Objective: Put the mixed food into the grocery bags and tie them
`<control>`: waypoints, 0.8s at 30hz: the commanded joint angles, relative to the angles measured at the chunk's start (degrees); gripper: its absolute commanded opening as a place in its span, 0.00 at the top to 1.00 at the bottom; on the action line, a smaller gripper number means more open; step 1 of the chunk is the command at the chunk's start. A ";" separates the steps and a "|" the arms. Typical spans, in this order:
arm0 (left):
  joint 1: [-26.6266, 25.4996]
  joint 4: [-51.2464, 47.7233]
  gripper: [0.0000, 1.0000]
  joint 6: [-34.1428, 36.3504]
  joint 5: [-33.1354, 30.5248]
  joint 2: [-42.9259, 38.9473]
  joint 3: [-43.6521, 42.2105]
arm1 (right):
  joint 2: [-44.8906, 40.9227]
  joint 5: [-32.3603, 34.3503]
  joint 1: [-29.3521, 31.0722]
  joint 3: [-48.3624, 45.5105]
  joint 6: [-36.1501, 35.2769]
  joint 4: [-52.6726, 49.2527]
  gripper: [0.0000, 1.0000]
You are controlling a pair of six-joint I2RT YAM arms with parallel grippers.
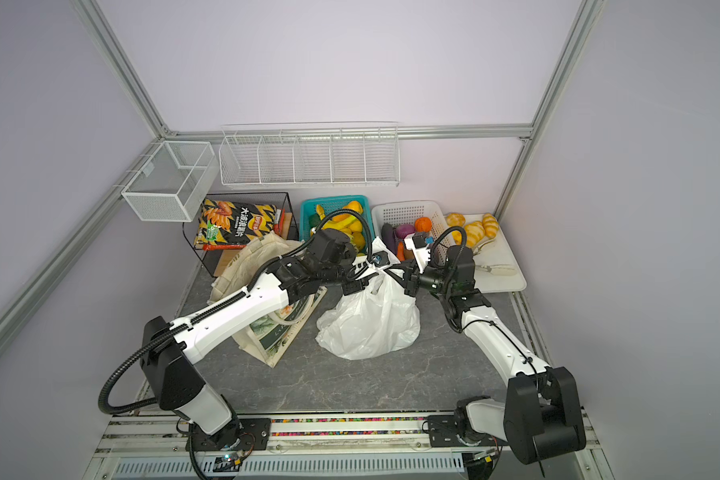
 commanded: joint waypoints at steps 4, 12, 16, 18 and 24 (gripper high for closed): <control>4.69 4.06 0.53 -12.67 8.55 -8.39 -3.91 | -2.57 0.74 0.53 0.78 -4.02 -3.55 0.94; 6.34 5.64 0.26 -11.88 18.00 -10.81 -1.99 | -3.01 -0.09 2.87 1.75 -7.89 -7.91 0.94; 6.25 0.69 0.23 -9.92 21.24 -7.01 3.96 | -3.30 0.30 3.93 2.70 -10.01 -10.94 0.94; 6.25 -0.65 0.24 -9.61 21.60 -5.05 6.69 | -3.34 0.49 4.18 2.76 -10.50 -11.66 0.94; 6.25 -4.01 0.59 -9.15 22.66 -1.95 9.55 | -3.81 1.86 4.18 3.10 -10.54 -13.25 0.94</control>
